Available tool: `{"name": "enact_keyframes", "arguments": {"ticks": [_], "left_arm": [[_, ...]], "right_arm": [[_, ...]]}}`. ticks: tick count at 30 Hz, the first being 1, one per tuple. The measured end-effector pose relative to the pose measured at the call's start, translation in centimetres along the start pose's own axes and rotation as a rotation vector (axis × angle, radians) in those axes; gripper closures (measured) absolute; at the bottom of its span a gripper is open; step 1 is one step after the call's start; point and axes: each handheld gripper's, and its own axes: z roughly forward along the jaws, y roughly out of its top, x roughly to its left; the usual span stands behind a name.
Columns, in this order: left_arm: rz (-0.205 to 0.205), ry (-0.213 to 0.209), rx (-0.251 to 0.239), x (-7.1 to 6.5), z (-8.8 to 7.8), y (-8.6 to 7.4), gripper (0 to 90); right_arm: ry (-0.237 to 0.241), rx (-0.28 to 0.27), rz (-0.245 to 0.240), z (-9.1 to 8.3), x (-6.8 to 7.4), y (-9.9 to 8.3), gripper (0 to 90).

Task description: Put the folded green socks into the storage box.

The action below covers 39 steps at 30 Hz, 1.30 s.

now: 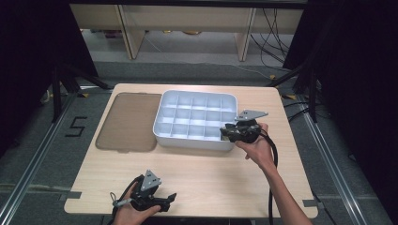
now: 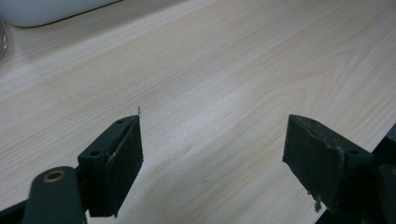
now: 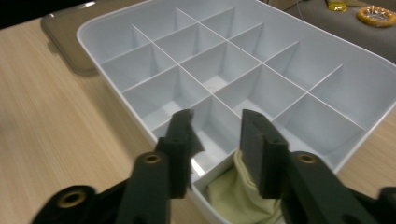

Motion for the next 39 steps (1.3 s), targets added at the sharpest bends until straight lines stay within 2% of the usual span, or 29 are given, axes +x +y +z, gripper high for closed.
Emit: {"name": "enact_keyframes", "arguments": {"ticks": [1,2,3,5,6,7,9,10,13,14,15,17,18,19,21,22,25,27,28,29,30,31,32,33,34,35,37,39], "left_arm": [[0.014,-0.004,0.008,0.1,0.0,0.0,19.1],[-0.003,-0.002,-0.007,0.0,0.2,-0.1,19.1],[0.020,-0.002,0.017,0.2,0.1,-0.1,19.1],[0.012,0.001,0.028,0.2,0.0,-0.1,19.1],[0.016,0.002,0.024,0.3,-0.1,0.0,19.1],[-0.023,0.004,-0.020,0.1,0.2,-0.1,19.1],[-0.018,0.004,-0.015,0.2,0.2,-0.1,19.1],[-0.024,0.005,-0.017,0.1,0.2,-0.1,19.1],[0.018,0.007,0.033,0.5,-0.2,0.0,19.1],[-0.006,0.007,0.008,0.4,-0.1,0.0,19.1],[0.012,0.010,0.016,0.5,-0.1,0.1,19.1],[-0.029,0.014,-0.017,0.3,0.2,0.0,19.1],[-0.019,0.013,-0.010,0.4,0.2,-0.1,19.1],[-0.040,0.009,-0.011,0.3,0.2,-0.1,19.1],[-0.043,0.007,-0.017,0.2,0.2,-0.1,19.1],[-0.026,0.009,-0.003,0.3,0.2,0.0,19.1],[-0.027,0.014,-0.005,0.2,0.2,-0.1,19.1],[-0.026,0.010,-0.006,0.2,0.2,-0.1,19.1],[-0.029,0.011,-0.005,0.2,0.2,-0.1,19.1],[-0.030,0.013,-0.006,0.2,0.2,-0.1,19.1],[-0.030,0.010,-0.004,0.2,0.2,-0.1,19.1],[-0.028,0.015,-0.005,0.2,0.2,-0.1,19.1],[-0.027,0.015,-0.004,0.2,0.1,-0.1,19.1],[-0.036,0.009,-0.014,0.1,0.1,-0.1,19.1],[0.012,0.007,0.020,0.4,-0.2,0.0,19.1],[0.012,0.008,0.013,0.5,-0.2,0.0,19.1],[0.007,0.008,0.008,0.4,-0.2,0.0,19.1],[0.010,0.007,0.011,0.5,-0.2,0.0,19.1]], "right_arm": [[0.010,0.005,-0.007,-0.1,0.1,0.0,55.6],[0.014,0.000,-0.012,-0.1,0.2,-0.1,52.4],[0.020,0.006,-0.009,-0.2,0.4,-0.2,50.0],[0.034,0.002,-0.013,-0.4,0.7,-0.3,46.1],[0.029,-0.002,0.005,-0.5,0.9,-0.4,44.6],[0.045,0.005,0.021,-0.6,1.0,-0.5,43.7],[0.048,-0.008,0.042,-0.5,1.3,-0.7,42.2],[0.055,0.007,0.050,-0.6,1.4,-0.8,41.3],[0.056,0.007,0.047,-0.5,1.6,-0.8,39.7],[0.059,0.007,0.048,-0.5,1.7,-0.8,39.2],[0.059,-0.004,0.052,-0.5,1.8,-0.9,38.9],[0.069,0.002,0.048,-0.6,2.0,-1.0,37.5],[0.059,-0.007,0.041,-0.6,2.0,-1.0,37.1],[0.067,0.000,0.041,-0.7,2.1,-1.0,37.0],[0.076,-0.013,0.040,-0.9,2.3,-1.0,36.9],[0.076,-0.009,0.061,-1.1,2.6,-1.0,36.9],[0.076,-0.020,0.037,-1.0,2.8,-1.1,36.5],[0.100,-0.017,0.058,-0.8,3.2,-1.3,36.3],[0.075,-0.028,0.016,-0.8,3.1,-1.3,35.7],[0.095,-0.010,0.029,-0.8,3.4,-1.4,35.3],[0.088,-0.004,0.052,-0.8,3.7,-1.5,35.1],[0.103,-0.015,0.026,-0.7,3.6,-1.5,34.7],[0.097,0.002,0.046,-0.9,3.9,-1.6,34.4],[0.099,-0.009,0.030,-0.8,3.9,-1.7,33.9],[0.099,0.003,0.048,-1.0,4.2,-1.7,33.3],[0.100,-0.007,0.032,-1.1,4.2,-1.7,32.9],[0.098,-0.009,0.031,-1.3,4.4,-1.8,31.8],[0.092,-0.014,0.049,-1.5,4.8,-2.1,30.8]]}}
